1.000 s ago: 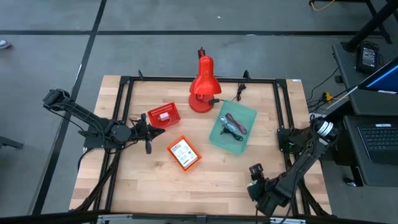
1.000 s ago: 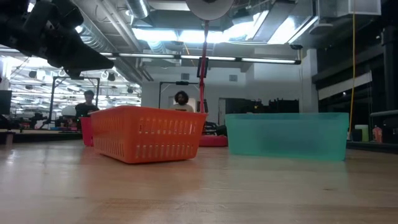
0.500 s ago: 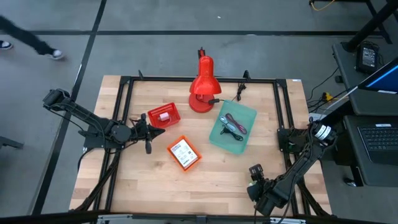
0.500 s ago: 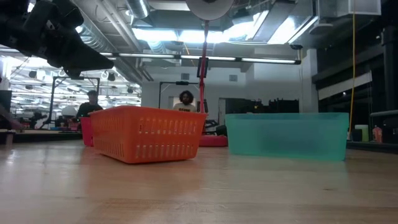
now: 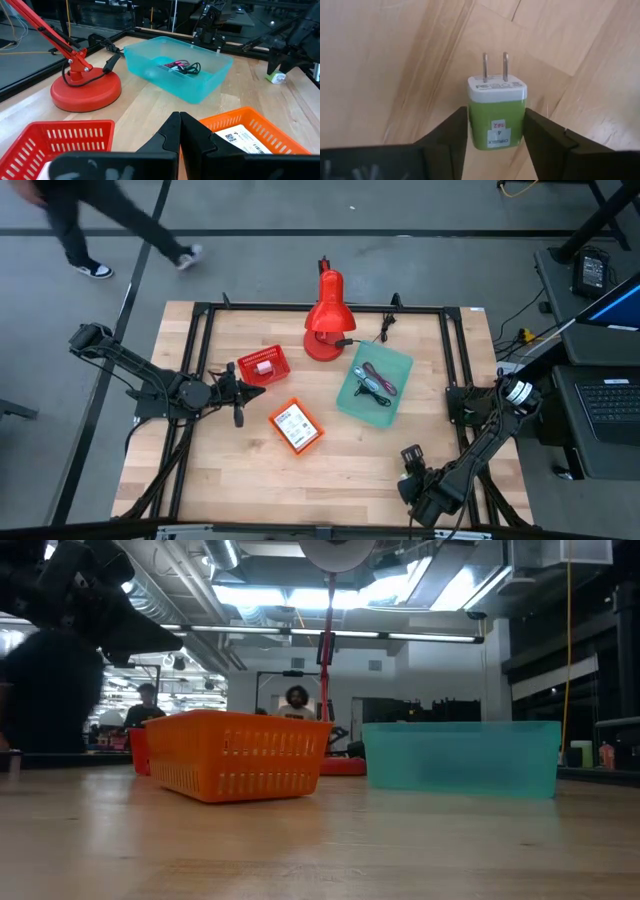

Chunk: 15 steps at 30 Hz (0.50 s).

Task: Pick and place items into bin
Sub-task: Put the green charger adapter into the red bin

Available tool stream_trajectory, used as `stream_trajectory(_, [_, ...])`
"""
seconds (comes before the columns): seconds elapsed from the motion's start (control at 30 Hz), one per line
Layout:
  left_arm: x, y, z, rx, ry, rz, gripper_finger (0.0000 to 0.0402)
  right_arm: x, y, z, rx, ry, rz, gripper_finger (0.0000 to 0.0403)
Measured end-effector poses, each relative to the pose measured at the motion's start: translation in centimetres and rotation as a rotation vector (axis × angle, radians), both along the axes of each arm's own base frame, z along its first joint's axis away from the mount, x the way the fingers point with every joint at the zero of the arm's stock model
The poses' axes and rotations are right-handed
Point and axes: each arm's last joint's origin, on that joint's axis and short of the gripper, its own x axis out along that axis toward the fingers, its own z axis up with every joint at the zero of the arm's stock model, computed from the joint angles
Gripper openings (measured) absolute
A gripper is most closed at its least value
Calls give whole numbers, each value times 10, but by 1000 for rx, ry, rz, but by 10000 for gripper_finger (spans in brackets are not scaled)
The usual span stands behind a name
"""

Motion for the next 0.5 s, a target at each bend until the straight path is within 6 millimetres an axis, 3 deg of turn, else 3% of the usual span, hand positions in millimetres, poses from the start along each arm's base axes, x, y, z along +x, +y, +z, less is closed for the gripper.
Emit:
stream_trajectory(0.27, [0, 0, 0, -14, -4, 3, 2, 1, -1, 0, 9, -8, -42, 116])
stream_trajectory(0.5, [0, 0, 0, -14, -4, 3, 2, 4, -3, 1, 18, -16, -100, 113])
